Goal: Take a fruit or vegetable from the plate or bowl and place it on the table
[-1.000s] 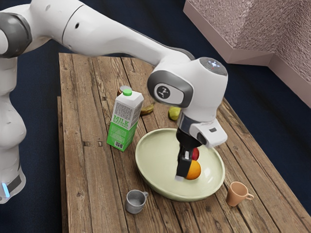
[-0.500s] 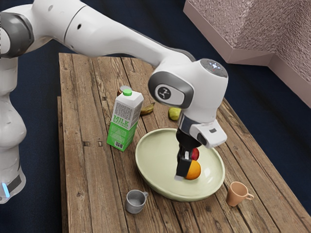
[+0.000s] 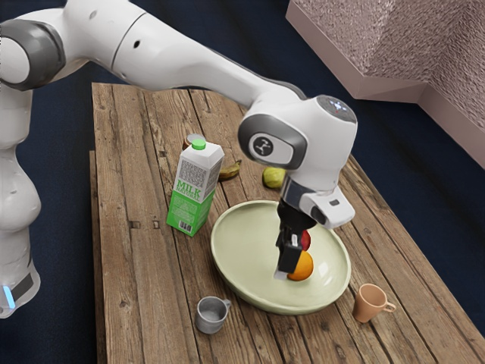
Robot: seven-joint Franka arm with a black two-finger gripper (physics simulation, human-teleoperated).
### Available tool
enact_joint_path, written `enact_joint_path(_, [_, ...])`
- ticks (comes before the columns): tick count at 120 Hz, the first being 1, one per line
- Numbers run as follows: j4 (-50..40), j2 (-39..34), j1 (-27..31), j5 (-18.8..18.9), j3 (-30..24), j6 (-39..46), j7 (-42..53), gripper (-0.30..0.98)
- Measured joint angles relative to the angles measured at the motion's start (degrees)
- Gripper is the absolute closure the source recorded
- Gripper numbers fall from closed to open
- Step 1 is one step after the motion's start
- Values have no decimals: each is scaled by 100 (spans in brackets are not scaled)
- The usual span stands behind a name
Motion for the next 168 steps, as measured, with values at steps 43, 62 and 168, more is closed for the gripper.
enact_joint_path(43, [34, 301, -817, 385, 936, 340, -6, 2])
enact_joint_path(62, [52, 323, -860, 457, 1001, 419, -8, 2])
enact_joint_path(168, [135, 649, -1575, 675, 1888, 878, 16, 2])
